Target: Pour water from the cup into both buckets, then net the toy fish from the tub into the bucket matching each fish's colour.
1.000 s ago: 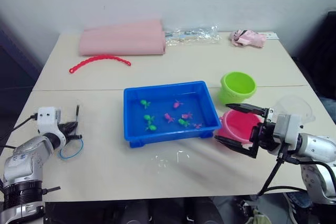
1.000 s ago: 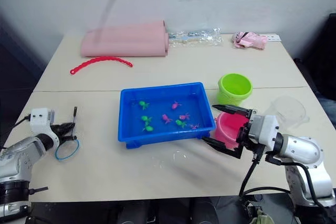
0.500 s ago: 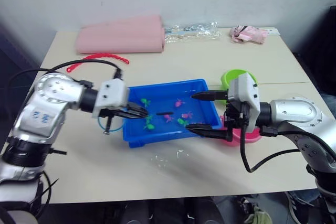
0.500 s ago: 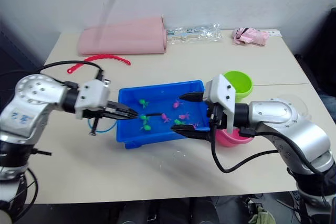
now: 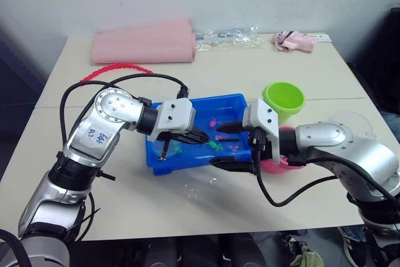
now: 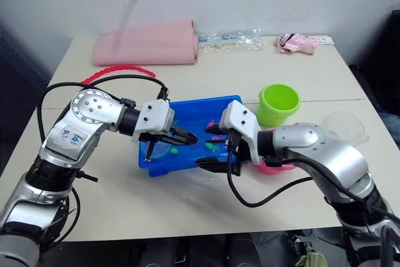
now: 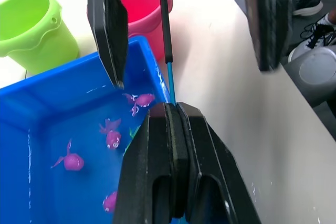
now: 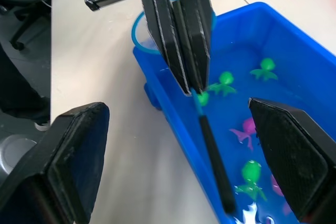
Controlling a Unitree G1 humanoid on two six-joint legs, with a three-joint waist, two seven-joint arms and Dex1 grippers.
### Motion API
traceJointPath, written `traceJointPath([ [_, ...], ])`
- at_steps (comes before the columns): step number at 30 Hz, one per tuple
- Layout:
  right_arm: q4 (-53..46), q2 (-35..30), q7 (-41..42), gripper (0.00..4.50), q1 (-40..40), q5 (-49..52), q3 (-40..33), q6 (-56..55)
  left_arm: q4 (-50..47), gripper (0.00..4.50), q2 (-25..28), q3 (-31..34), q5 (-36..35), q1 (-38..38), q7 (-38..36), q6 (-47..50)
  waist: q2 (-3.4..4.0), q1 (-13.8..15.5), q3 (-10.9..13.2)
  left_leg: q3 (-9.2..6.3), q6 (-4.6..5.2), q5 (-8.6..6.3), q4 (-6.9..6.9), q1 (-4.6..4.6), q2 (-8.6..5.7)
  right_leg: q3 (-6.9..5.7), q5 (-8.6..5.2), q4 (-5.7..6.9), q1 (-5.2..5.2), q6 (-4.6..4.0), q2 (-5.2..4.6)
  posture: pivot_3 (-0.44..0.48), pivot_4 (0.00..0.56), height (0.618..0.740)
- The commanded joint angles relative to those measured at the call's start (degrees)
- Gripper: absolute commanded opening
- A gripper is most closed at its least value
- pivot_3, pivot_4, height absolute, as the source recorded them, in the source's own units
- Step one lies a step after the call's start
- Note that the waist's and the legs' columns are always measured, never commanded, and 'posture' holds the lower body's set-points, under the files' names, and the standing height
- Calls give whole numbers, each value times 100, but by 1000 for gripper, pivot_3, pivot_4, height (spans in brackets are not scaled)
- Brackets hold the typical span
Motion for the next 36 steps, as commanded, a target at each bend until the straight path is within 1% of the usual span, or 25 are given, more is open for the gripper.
traceJointPath([
  [1,-11,38,29,4500,-18,-126,-59,-63,-276,106,44,43,19,59,17,7,0,0,0,0,0,0,0,0,0,1,0,1,0,0,0,0,150,740],
  [4,18,68,62,3776,-14,-155,-61,-80,-308,0,81,44,50,97,15,11,0,1,0,0,0,0,0,0,0,1,0,3,0,0,0,0,150,740],
  [5,25,78,83,3394,-12,-153,-62,-78,-312,0,86,45,58,103,11,16,0,1,0,0,0,0,0,0,0,0,0,5,0,0,1,0,150,740],
  [6,32,86,105,2858,-12,-159,-60,-75,-305,0,86,44,67,105,9,13,0,1,0,0,0,0,0,0,0,0,0,4,0,0,1,0,150,740],
  [7,35,82,136,2470,-11,-163,-55,-63,-293,0,85,43,78,105,6,1,0,0,0,0,0,0,0,0,0,1,0,4,0,0,1,0,150,740],
  [8,36,73,172,1928,-7,-170,-50,-56,-277,0,84,40,92,101,5,-17,0,1,0,0,0,0,0,0,0,0,0,4,0,0,1,0,150,740],
  [12,34,42,256,71,35,-200,-89,-51,-225,0,72,50,145,79,22,-71,0,1,0,0,1,0,0,0,0,0,0,5,0,0,1,0,150,740],
  [16,63,8,358,25,63,-227,-148,-83,-178,0,30,129,63,99,3,-106,0,1,0,0,1,0,1,0,-1,1,0,6,0,0,1,0,150,740],
  [18,72,-33,429,0,108,-287,-169,-183,-193,699,-44,248,-101,146,72,23,0,1,0,0,1,0,1,0,-1,1,0,7,0,0,1,0,150,740],
  [19,77,-50,461,0,128,-309,-190,-232,-212,931,-69,353,-219,187,98,77,0,2,0,0,1,0,1,0,0,1,0,7,0,0,1,0,150,740],
  [21,100,-75,517,0,146,-354,-238,-338,-273,1802,-66,567,-497,281,27,106,0,1,0,0,1,0,1,0,0,1,0,7,1,0,1,0,150,740],
  [23,185,-207,668,0,149,-407,-397,-503,-275,2696,-200,1286,-1161,405,112,139,0,-10,0,1,1,0,2,1,0,2,0,9,0,0,1,0,150,740],
  [24,220,-267,732,0,155,-433,-454,-573,-275,3138,-226,1549,-1418,440,140,207,-1,-8,1,1,1,0,2,2,1,4,0,11,0,0,0,0,150,740],
  [25,280,-372,820,0,170,-484,-528,-647,-174,3726,-206,1871,-1589,445,227,239,-1,-6,1,-2,0,0,4,1,4,2,0,10,0,0,1,0,150,740],
  [26,336,-484,921,0,199,-558,-595,-755,-59,3883,-124,2143,-1748,457,298,379,-1,-4,1,-2,0,0,4,1,4,1,0,10,1,0,1,0,150,740],
  [27,412,-610,1011,0,220,-657,-652,-869,106,4421,-10,2409,-1832,494,346,432,-1,-6,1,-2,0,0,5,2,3,2,0,9,2,0,0,0,150,740],
  [30,683,-971,1236,0,233,-1095,-715,-1345,454,4469,329,2888,-1803,738,402,354,-1,-26,0,5,0,0,3,12,1,7,0,1,3,0,0,0,150,740],
  [33,1318,-1365,1584,0,153,-1951,-626,-2551,582,4469,580,3237,-1670,1345,392,60,-1,-21,0,13,0,0,-1,15,1,12,0,1,2,0,1,0,150,740],
  [36,2007,-1512,1849,0,-62,-2637,-481,-3657,492,4469,602,3461,-1702,1982,496,-21,-2,-22,1,19,1,-1,0,15,0,16,0,1,1,1,-2,0,150,740],
])
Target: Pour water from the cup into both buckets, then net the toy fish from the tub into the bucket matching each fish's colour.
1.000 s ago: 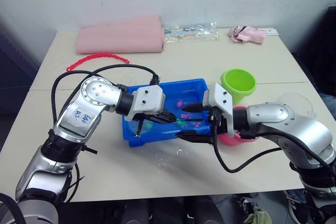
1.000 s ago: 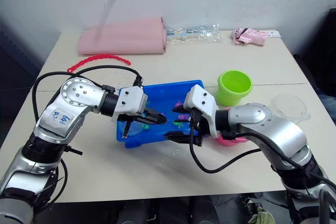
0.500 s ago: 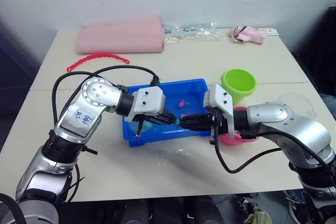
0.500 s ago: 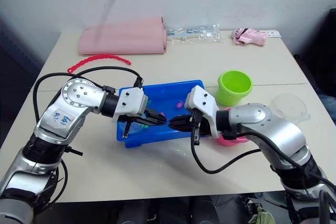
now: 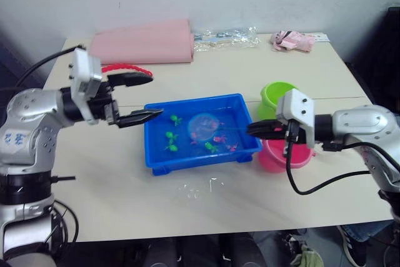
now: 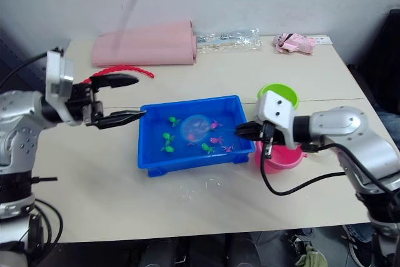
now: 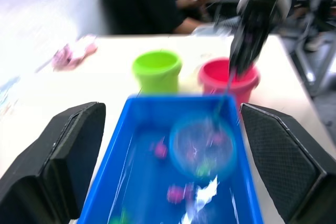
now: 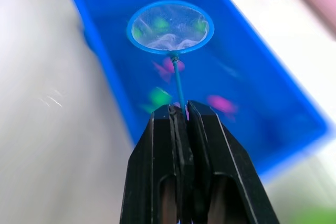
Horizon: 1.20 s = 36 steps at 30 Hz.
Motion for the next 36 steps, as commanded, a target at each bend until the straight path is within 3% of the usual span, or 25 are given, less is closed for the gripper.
traceJointPath([
  [1,658,-152,315,0,-317,-798,69,-1358,-184,4469,94,334,-45,530,93,-157,-1,-4,1,1,0,0,1,0,1,1,0,-1,-1,0,1,0,150,740],
  [5,1616,-121,624,0,-699,-1446,241,-2803,-521,4469,-27,421,-174,1262,-8,-455,-1,-6,1,6,-2,1,2,3,3,7,0,-4,-4,0,0,0,150,740],
  [8,2129,52,1008,0,-943,-1373,261,-3486,-701,4469,-116,404,-258,1470,160,-393,-2,10,1,6,-4,2,3,3,4,8,0,-2,-5,0,0,0,150,740],
  [17,3123,376,1797,0,-1382,-1505,534,-4366,-954,4469,-211,244,-404,1770,198,-362,-1,-34,1,8,-7,3,4,9,7,11,0,3,-4,-1,1,0,150,740],
  [28,4238,588,1507,0,-2022,-2620,969,-5525,-1205,4469,-326,34,-399,1935,347,-356,0,-140,2,8,-9,4,3,9,6,12,-1,5,-4,-2,-2,0,150,740],
  [36,4426,537,1959,0,-2393,-2896,1325,-6064,-1176,4469,-465,-170,-333,1882,446,-440,2,-132,3,8,-10,5,5,10,5,12,-1,7,-3,-2,-3,0,150,740],
])
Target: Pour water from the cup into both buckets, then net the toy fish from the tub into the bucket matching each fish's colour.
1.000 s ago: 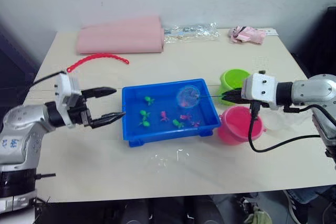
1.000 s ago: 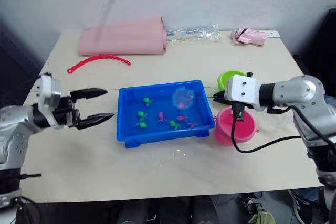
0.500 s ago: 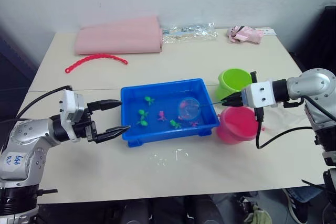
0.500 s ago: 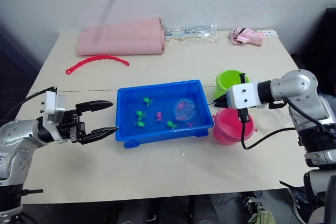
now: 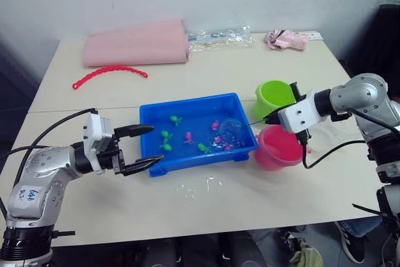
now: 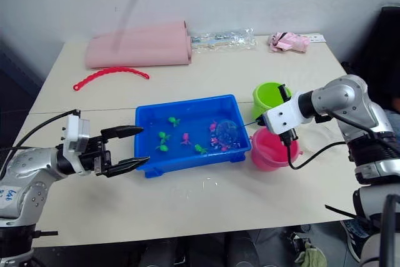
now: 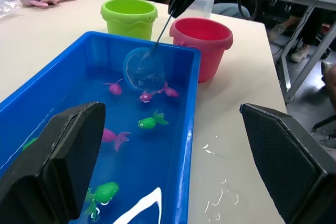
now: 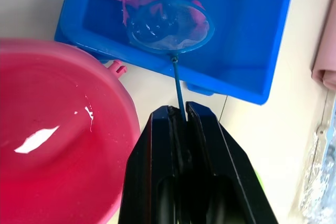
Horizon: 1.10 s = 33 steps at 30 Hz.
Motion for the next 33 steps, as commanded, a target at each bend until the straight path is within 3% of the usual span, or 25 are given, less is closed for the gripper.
traceJointPath([
  [1,-46,-106,336,0,-229,-69,109,-74,-129,4469,-70,-28,-47,-7,51,-149,0,11,0,0,0,0,1,0,-1,-1,0,0,0,0,-2,0,150,740],
  [9,-409,-87,1121,0,-138,308,279,354,-212,4469,-219,-89,-11,130,198,-272,0,8,0,-3,0,0,3,0,-1,-3,0,2,3,0,-4,0,150,740],
  [19,-77,169,788,0,-405,-122,414,354,-247,4469,-139,1,-64,250,239,-314,0,0,0,-4,0,0,6,1,-1,-4,0,5,3,0,-4,0,150,740],
  [24,-411,372,968,0,-93,428,162,1663,-299,4469,-129,39,-88,313,278,-311,0,8,0,-5,0,0,4,0,-1,-4,0,5,4,-1,-5,0,150,740],
  [33,-503,284,914,0,115,604,-76,2696,-318,4469,-77,143,-112,424,280,-292,1,7,0,-5,0,0,4,0,-1,-5,0,5,4,-1,-5,0,150,740],
])
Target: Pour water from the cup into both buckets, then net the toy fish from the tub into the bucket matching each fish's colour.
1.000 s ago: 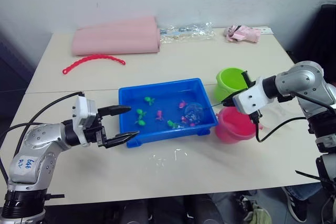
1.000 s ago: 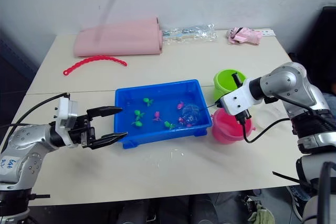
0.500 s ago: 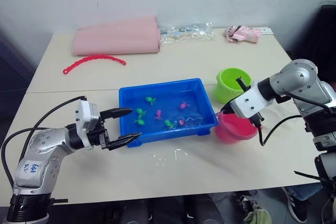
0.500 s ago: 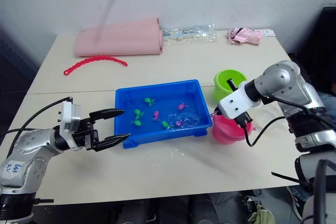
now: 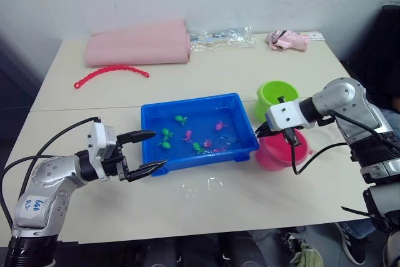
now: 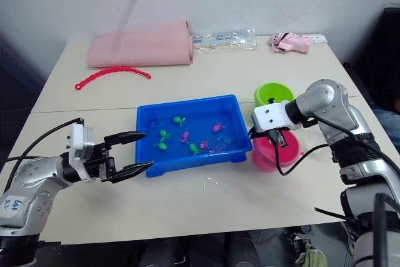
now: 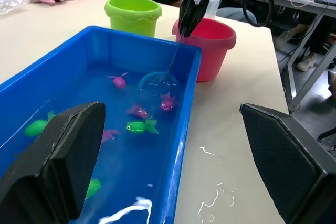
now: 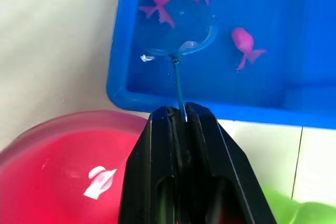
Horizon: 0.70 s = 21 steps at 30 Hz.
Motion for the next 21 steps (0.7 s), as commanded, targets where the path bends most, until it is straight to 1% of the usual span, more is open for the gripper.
traceJointPath([
  [1,-126,-140,90,0,26,176,-265,431,-154,4469,87,172,-122,9,-13,-61,0,1,0,0,0,0,0,0,0,0,0,0,0,0,0,0,150,740],
  [4,-277,-121,218,0,55,441,-386,1062,-110,4469,108,158,-118,-32,-21,-63,0,0,0,0,0,0,-1,0,-1,0,0,1,0,0,-1,0,150,740],
  [6,-432,-21,182,0,89,754,-565,1811,-76,4469,110,140,-108,-73,-26,-69,0,0,0,0,0,0,-1,0,0,0,0,0,0,0,0,0,150,740],
  [10,-359,-83,139,0,201,709,-604,1695,-40,4469,110,124,-94,-120,-40,-83,0,-1,0,0,0,0,-1,0,0,0,0,0,0,0,0,0,150,740],
  [13,-325,-23,83,0,275,879,-763,1863,-28,4469,115,130,-90,-128,-52,-94,0,-2,0,0,0,0,-2,0,0,0,0,-1,-1,0,0,0,150,740],
  [16,-227,-64,60,0,379,909,-837,1744,5,4469,122,138,-85,-149,-66,-104,0,0,0,1,0,-1,-4,0,-1,0,0,-1,-1,0,0,0,150,740],
  [21,-342,-172,65,0,631,1165,-1078,2025,11,4469,105,196,-170,-176,-60,-57,0,0,0,2,1,-1,-3,0,-1,1,0,-1,-1,0,0,0,150,740],
])
